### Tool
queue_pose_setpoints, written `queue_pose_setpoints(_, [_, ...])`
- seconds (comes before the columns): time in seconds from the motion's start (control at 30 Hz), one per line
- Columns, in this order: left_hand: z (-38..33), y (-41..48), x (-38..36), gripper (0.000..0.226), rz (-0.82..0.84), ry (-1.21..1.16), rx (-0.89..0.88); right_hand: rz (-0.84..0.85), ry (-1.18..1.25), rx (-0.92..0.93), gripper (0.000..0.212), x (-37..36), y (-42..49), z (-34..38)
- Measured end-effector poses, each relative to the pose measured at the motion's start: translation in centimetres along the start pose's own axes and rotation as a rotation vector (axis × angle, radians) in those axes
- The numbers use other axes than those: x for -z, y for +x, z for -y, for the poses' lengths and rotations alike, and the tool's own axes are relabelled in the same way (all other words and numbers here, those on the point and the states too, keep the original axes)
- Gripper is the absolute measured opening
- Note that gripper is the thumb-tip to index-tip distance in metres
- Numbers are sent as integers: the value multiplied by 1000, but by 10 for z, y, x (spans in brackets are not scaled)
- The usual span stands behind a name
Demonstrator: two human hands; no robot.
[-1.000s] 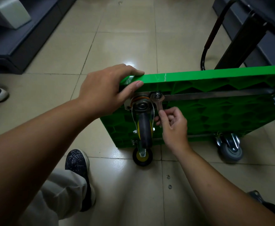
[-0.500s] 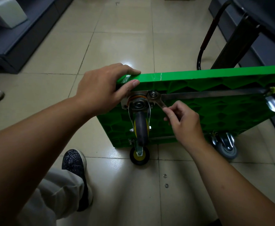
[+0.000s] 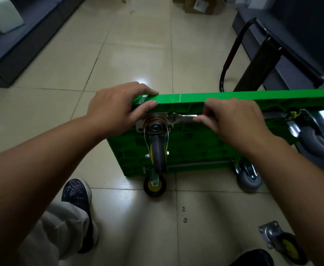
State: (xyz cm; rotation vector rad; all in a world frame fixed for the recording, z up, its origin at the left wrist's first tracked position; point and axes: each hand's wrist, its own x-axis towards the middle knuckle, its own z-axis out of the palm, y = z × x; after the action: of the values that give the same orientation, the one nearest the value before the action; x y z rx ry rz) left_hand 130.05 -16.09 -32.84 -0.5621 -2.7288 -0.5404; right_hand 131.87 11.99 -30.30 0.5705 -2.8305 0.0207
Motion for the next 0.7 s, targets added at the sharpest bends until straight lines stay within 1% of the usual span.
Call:
queue_pose_setpoints(0.07, [2,0,0,40,4,-4,-7,59,66,70,33,-1,-15,-5])
queue_pose_setpoints(0.1, [2,0,0,42,6,-3,-12,84,175,66,32,-5,-24,-10])
queue_pose_setpoints(0.13, [3,0,0,43,8,-4,-16,91,336,23,29,-12,-32,-14])
queue_pose_setpoints(0.2, [2,1,-1,46,8,-8,-16,36,702,-122,25,-29,-49,-18])
queue_pose_setpoints(0.23, [2,1,-1,47,6,-8,-15,-17,830,-191,21,-37,-57,-16])
queue_pose_setpoints(0.3, [1,1,-1,48,6,-6,-14,-107,981,-292,12,-48,-68,-7])
queue_pose_setpoints(0.37, [1,1,-1,47,2,-2,-13,-148,1047,-356,7,-56,-71,2])
queue_pose_setpoints(0.5, [0,1,-2,41,-7,5,6,-167,1059,-353,10,-75,-68,21])
queue_pose_setpoints(0.63, [-1,0,-1,40,1,11,9,-255,1043,-380,5,-98,-60,36])
queue_pose_setpoints(0.7, [-1,0,-1,41,5,13,6,-289,1087,-417,11,-106,-56,43])
